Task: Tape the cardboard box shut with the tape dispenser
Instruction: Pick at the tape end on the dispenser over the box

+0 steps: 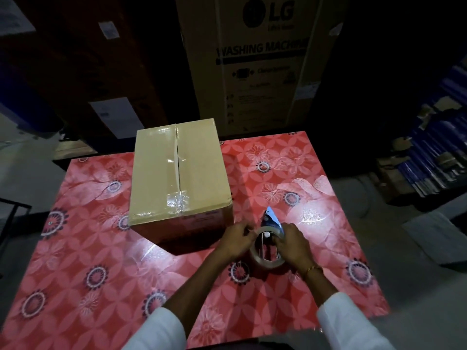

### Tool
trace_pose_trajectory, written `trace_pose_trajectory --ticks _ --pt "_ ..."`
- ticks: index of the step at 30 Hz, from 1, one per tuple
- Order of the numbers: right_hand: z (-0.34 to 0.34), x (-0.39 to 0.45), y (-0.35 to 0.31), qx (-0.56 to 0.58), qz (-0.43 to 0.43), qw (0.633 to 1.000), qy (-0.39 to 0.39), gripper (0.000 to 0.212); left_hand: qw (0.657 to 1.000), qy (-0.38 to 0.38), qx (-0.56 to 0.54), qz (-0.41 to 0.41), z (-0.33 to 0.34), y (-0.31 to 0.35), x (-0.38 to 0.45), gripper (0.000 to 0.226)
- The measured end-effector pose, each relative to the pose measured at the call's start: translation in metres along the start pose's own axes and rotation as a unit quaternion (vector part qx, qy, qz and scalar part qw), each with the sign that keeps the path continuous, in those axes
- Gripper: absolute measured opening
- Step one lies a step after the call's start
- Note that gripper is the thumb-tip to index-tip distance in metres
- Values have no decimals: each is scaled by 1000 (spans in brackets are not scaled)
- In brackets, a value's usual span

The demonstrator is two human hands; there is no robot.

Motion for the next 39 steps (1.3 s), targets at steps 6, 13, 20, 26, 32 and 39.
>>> trace_pose_trajectory --ticks 6,13,20,26,32,39 --pt "-22 -5 1 310 -32 947 -76 15 992 19 21 127 -42 60 -4 27" --pt "-77 -16 -55 421 -104 898 -71 24 916 332 173 143 -135 74 -6 23" --pt "-87 -11 -139 435 -190 878 -64 27 885 387 258 -16 -207 -18 6 32" --pt "-68 -3 -203 393 -248 879 -110 29 883 384 264 -55 -221 -69 -14 41" --pt "-44 6 -219 399 -214 884 -113 31 960 247 122 -50 -218 -95 -6 64" --pt "-35 -9 -215 411 -206 881 -109 24 964 227 135 -38 -212 -93 -18 62"
Point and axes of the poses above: each hand's wrist, its own x-axis towards the middle knuckle, its own z-axis out of the palm, y = z × x, the point moved 3 cm from there along x, towards the middle knuckle, and after that the axes turned 6 degrees about z, right-handed, at the moved point
